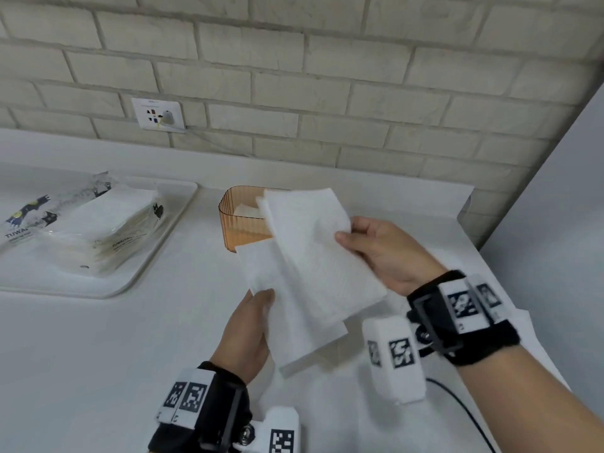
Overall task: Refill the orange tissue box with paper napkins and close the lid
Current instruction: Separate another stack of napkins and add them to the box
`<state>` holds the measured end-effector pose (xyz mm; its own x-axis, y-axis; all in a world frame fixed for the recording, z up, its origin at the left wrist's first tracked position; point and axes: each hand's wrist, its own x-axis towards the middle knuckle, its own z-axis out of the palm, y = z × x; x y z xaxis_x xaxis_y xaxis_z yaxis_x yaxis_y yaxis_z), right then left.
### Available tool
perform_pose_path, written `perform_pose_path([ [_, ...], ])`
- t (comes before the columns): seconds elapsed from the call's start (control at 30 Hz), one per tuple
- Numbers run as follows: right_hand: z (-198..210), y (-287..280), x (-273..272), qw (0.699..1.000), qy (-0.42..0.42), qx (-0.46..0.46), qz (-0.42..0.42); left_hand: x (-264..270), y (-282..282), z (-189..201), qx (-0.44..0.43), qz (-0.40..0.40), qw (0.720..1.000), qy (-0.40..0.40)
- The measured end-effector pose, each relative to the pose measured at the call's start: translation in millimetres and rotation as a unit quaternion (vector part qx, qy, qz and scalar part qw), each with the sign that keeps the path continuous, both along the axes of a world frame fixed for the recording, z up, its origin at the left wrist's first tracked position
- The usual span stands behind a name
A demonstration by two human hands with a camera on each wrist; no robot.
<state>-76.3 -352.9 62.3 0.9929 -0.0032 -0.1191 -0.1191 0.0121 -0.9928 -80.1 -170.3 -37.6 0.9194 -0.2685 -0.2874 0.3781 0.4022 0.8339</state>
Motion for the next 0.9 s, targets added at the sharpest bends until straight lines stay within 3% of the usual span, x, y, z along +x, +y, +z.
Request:
perform_pose_path([
  [0.2, -47, 21, -13, 0.972, -0.005, -0.233, -0.026, -11, -13, 15, -0.069, 0.01, 0.998, 0.003],
  [0.3, -63, 23, -13, 0.944, 0.009, -0.329, -0.011, -15, -17, 17, -0.043, -0.007, 0.999, -0.007],
  [0.4, -67, 22, -21, 0.946, 0.042, -0.319, 0.041, -17, -26, 13, 0.045, -0.025, 0.999, -0.008],
  [0.47, -59, 8, -31, 0.948, 0.04, -0.315, 0.034, -14, -25, 10, 0.078, -0.014, 0.997, 0.0],
  [0.57, -40, -48, -53, 0.946, 0.03, -0.316, -0.072, -6, -10, 4, 0.101, 0.013, 0.995, 0.011],
  [0.67, -33, -112, -92, 0.911, 0.051, -0.383, -0.143, -1, 12, -3, 0.116, 0.041, 0.992, 0.032],
  [0.8, -62, -145, -146, 0.875, 0.12, -0.462, -0.081, -13, 15, -8, 0.109, 0.028, 0.991, 0.078],
  [0.9, -87, -139, -172, 0.84, 0.11, -0.531, 0.01, -21, 4, -10, 0.114, -0.005, 0.991, 0.074],
])
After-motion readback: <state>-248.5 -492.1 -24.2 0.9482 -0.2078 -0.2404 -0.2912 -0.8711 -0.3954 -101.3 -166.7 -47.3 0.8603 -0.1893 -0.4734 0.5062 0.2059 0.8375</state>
